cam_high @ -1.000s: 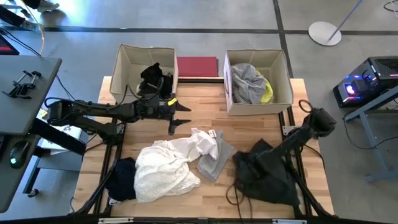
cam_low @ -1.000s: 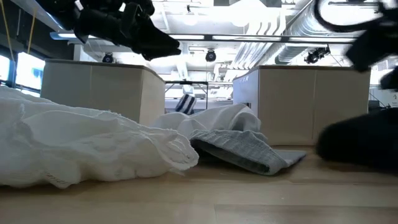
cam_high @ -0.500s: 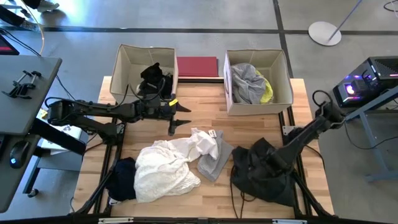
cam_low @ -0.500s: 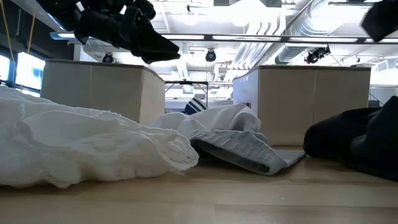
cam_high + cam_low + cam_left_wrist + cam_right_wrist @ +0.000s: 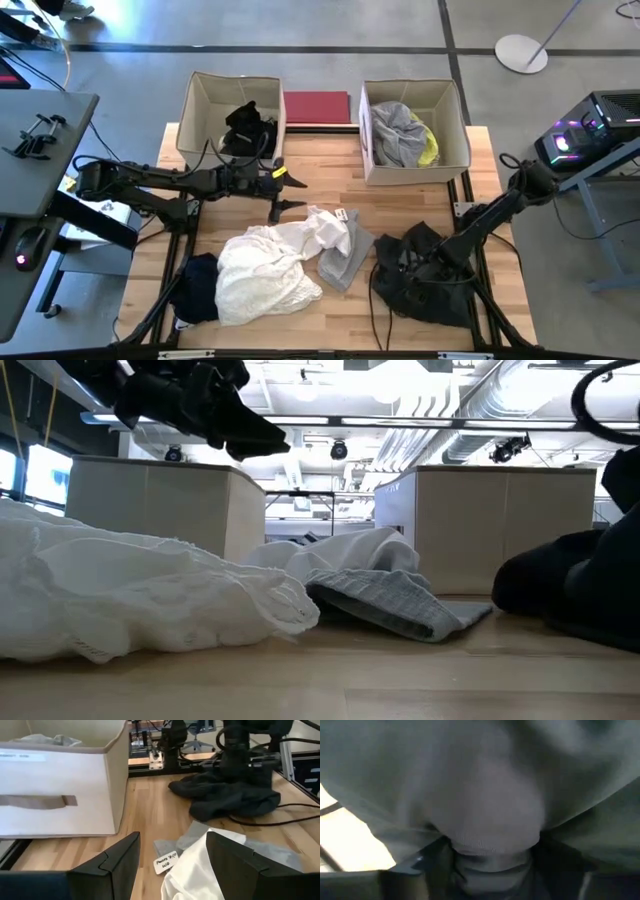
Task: Sort clothes
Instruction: Put the black cloth into the left laundry organizer
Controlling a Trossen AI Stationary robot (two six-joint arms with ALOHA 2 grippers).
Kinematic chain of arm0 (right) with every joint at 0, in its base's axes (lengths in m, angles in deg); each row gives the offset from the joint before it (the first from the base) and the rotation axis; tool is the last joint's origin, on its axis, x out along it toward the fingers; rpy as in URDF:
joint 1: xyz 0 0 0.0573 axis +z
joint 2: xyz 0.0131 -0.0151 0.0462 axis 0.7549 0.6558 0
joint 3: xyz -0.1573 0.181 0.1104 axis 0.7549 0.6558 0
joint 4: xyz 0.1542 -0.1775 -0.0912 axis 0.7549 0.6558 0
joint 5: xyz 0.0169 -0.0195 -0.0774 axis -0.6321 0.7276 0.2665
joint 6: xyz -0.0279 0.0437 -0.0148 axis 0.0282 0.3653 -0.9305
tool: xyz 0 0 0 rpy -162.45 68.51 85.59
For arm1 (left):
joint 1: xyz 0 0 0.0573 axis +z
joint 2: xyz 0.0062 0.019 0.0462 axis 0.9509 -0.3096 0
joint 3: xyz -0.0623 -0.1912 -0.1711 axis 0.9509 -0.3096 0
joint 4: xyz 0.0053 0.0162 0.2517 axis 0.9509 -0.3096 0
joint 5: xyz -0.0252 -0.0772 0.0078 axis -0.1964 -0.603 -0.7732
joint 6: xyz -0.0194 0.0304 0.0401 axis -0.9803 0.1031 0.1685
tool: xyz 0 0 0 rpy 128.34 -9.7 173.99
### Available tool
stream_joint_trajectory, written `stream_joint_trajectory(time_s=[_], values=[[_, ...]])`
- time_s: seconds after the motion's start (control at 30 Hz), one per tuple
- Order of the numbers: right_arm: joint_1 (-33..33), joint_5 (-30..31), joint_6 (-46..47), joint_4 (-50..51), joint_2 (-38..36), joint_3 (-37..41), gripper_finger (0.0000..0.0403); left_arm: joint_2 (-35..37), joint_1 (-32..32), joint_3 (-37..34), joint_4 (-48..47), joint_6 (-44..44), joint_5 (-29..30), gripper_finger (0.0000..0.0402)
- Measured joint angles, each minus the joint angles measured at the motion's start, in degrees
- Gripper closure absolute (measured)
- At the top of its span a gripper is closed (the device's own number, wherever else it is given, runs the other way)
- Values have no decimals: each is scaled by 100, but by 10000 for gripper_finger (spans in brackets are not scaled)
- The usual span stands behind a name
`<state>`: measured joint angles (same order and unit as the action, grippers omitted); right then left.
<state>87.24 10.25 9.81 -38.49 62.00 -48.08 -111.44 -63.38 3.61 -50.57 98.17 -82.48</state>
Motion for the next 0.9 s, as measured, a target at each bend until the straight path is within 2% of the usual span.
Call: stream_joint_trajectory(time_s=[0.17,0.33,0.57,0.7,0.8,0.9], values=[[-287,1626,-512,-102,70,-91,259,0,-134,0,45,172,132,184],[-548,2415,-782,-1047,56,-32,333,0,-313,0,206,444,542,184],[-813,3153,-1614,-830,-490,-713,336,0,-688,0,673,721,703,184],[-898,3819,-2429,-329,-973,-1330,336,0,-889,0,1176,763,705,184],[-970,4347,-3164,-405,-1303,-1655,337,0,-1054,0,1563,850,695,184],[-1210,4426,-3975,-692,-1412,-1707,337,0,-1269,1,1831,1252,671,184]])
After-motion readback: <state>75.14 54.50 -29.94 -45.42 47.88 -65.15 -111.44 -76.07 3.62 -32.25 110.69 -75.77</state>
